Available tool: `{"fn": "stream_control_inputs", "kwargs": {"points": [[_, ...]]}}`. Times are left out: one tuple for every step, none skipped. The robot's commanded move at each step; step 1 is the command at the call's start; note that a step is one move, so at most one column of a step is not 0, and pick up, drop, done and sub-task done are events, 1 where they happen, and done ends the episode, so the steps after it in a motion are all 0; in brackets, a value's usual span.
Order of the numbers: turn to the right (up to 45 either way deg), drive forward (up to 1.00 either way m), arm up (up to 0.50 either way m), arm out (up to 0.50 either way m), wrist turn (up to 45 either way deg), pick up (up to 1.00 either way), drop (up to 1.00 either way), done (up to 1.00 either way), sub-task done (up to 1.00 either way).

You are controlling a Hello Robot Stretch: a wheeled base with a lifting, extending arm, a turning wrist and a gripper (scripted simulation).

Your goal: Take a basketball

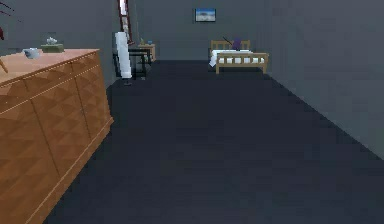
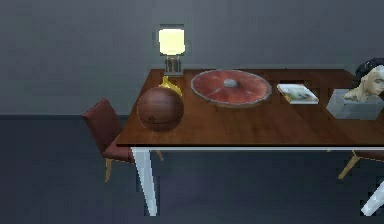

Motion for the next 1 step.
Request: {"fn": "stream_control_inputs", "kwargs": {"points": [[0.0,0.0,0.5,0.0,0.0,0.0,0.0,0.0,0.0]]}}
